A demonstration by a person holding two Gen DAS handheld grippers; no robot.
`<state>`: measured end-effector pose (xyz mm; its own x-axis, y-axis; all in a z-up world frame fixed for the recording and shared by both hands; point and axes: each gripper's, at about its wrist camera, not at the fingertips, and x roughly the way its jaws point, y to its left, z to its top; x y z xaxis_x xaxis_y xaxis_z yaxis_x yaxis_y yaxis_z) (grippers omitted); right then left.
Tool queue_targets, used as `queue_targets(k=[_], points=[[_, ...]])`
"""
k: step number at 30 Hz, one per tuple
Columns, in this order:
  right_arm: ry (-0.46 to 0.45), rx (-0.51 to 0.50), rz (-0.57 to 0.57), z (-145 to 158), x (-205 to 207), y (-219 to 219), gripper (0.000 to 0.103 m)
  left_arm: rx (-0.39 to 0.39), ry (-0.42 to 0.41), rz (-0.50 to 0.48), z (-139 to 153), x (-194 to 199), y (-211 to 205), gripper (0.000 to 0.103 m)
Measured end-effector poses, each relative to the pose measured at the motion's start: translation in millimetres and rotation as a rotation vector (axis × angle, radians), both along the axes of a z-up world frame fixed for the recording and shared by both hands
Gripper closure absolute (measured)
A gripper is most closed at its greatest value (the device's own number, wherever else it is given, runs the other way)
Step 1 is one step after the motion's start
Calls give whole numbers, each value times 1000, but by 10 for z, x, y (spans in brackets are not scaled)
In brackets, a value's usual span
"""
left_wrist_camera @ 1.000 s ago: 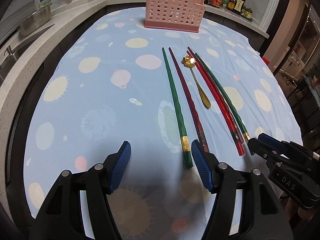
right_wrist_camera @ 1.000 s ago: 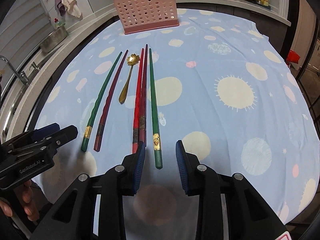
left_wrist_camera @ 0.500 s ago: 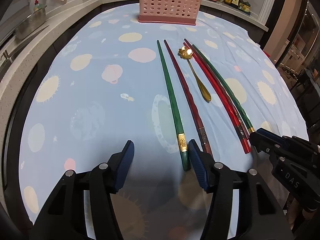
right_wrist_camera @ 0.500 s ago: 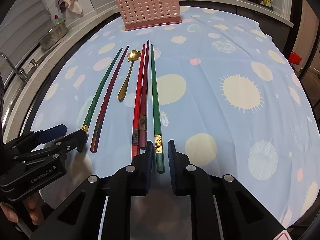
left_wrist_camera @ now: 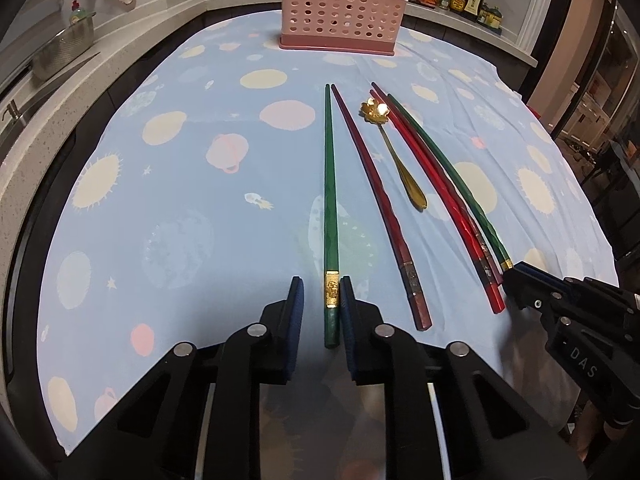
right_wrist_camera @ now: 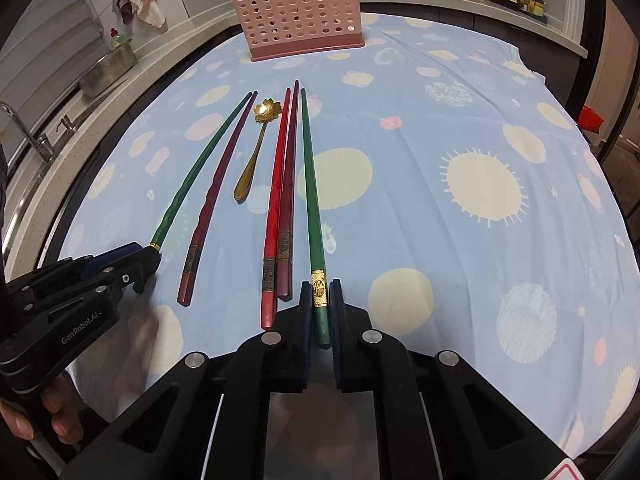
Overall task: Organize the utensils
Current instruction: 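Close the right tool on a green chopstick while the left tool grasps another green chopstick, then lift both green chopsticks and carry them above the pink holder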
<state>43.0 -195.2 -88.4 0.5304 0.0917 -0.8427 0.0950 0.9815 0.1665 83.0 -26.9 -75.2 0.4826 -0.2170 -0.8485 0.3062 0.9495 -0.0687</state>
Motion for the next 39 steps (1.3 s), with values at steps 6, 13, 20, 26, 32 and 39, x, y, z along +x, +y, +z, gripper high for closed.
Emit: queue_targets(k=[6, 13, 20, 26, 32, 39], points=[[-7, 4, -1, 32, -21, -5, 96, -10, 5, -11, 8, -20, 2, 96], [-44, 9, -8, 207, -86, -28, 96, -34, 5, -6, 120, -53, 40, 96], [-101, 60, -32, 492, -108, -89, 96, -76, -32, 18, 411, -55, 112, 96], [-171, 76, -38, 813, -108, -106, 96, -120, -82, 34, 739, -15, 157, 96], [-243, 97, -66, 1149, -64, -212, 96, -156, -150, 45, 1105, 68, 199, 96], [-311, 114, -99, 1459, 56, -392, 96, -183, -217, 63, 1455, 239, 235, 96]])
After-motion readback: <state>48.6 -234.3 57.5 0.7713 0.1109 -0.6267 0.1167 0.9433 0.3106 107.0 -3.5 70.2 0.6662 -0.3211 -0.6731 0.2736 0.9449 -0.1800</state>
